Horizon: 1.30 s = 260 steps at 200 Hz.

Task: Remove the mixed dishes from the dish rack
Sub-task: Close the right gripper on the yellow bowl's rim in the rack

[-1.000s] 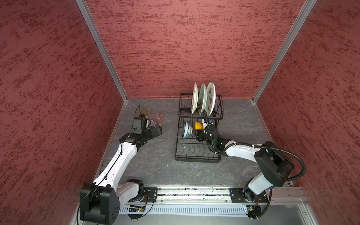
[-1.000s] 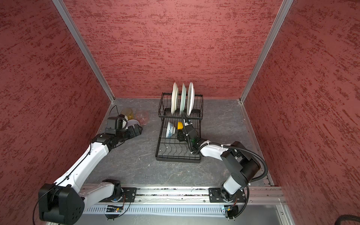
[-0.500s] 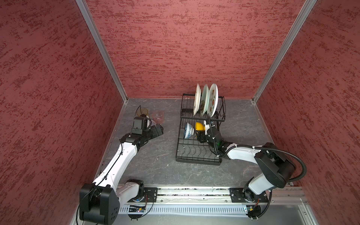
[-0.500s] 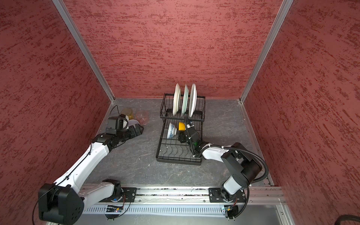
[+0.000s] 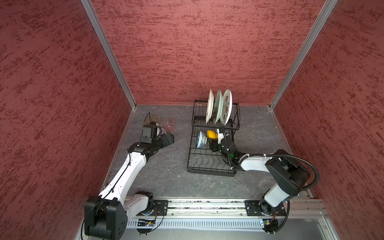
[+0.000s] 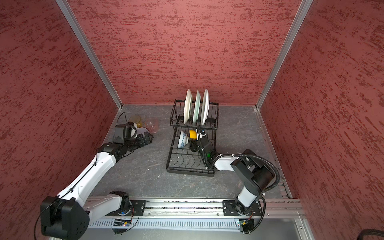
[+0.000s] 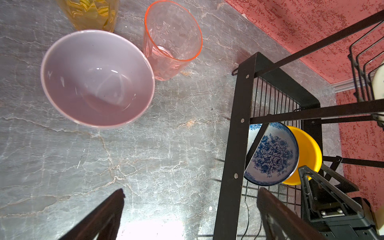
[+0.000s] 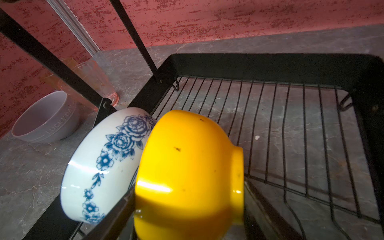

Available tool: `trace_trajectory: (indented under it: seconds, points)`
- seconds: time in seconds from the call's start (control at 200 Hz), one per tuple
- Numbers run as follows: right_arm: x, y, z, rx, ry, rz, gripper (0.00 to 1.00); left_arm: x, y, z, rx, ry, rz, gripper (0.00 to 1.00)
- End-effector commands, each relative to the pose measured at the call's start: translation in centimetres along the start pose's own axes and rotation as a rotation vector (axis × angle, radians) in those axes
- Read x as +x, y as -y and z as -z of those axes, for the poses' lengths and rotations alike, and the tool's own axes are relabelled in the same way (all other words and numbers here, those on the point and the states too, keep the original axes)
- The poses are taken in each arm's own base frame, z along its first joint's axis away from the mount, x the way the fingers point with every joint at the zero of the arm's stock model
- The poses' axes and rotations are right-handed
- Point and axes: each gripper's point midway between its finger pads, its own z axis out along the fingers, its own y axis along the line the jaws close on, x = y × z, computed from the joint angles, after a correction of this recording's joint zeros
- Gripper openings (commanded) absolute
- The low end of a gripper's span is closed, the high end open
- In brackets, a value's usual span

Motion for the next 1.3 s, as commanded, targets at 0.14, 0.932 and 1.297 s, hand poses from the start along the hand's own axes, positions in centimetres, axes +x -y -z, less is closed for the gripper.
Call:
trace_trajectory:
  seconds: [0.14,0.932,1.297]
  points:
    - [-0.4,1.7,-0.6,0.131,0.117,0.138,0.57,-1.1,1.0,0.8,0.023,0.037,-0.013,0.99]
    - [0.2,1.5,-0.7,0.155,0.091,0.238,0.66,-1.3,2.6,1.1,0.048,0.043,-0.032,1.0]
    - [0.1,1.3,0.5,0.13,0.088,0.195,0.87,-1.2,2.6,0.9,0.052,0.041,-0.034,1.0]
